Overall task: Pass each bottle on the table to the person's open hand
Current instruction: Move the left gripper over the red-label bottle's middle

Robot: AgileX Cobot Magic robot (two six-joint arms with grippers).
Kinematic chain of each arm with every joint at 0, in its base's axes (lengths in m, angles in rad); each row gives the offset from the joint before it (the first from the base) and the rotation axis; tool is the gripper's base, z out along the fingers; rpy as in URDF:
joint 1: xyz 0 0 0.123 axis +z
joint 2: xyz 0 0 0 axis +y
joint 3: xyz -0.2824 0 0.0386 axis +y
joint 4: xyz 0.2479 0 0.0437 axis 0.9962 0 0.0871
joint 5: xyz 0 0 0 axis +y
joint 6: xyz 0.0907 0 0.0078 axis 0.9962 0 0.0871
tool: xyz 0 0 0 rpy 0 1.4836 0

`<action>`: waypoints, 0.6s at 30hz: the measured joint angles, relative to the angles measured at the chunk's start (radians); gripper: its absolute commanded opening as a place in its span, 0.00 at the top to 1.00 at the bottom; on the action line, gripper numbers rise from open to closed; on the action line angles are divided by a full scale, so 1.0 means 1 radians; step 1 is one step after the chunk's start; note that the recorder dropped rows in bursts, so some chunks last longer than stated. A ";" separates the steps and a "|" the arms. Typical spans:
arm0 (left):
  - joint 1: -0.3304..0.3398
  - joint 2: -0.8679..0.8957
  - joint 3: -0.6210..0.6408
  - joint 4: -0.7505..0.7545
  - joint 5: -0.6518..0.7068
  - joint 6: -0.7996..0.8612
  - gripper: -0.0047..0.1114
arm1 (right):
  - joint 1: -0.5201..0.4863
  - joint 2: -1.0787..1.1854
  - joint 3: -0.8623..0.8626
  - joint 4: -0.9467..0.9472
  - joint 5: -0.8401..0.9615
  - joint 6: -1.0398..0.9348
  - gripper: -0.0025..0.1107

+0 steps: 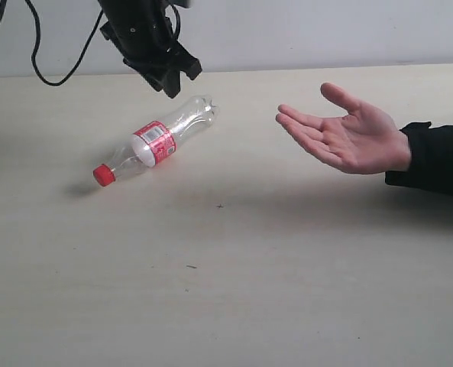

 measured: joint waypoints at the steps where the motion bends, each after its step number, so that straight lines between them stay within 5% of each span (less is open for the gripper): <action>1: -0.003 0.005 -0.004 0.000 0.000 -0.001 0.48 | 0.000 0.000 0.000 0.000 0.000 0.000 0.98; 11: -0.049 0.053 -0.008 0.128 0.004 -0.025 0.32 | 0.000 0.000 0.000 0.000 0.000 0.000 0.98; 18: -0.052 0.085 -0.008 0.201 0.004 -0.034 0.32 | 0.000 0.000 0.000 0.000 0.000 0.000 0.98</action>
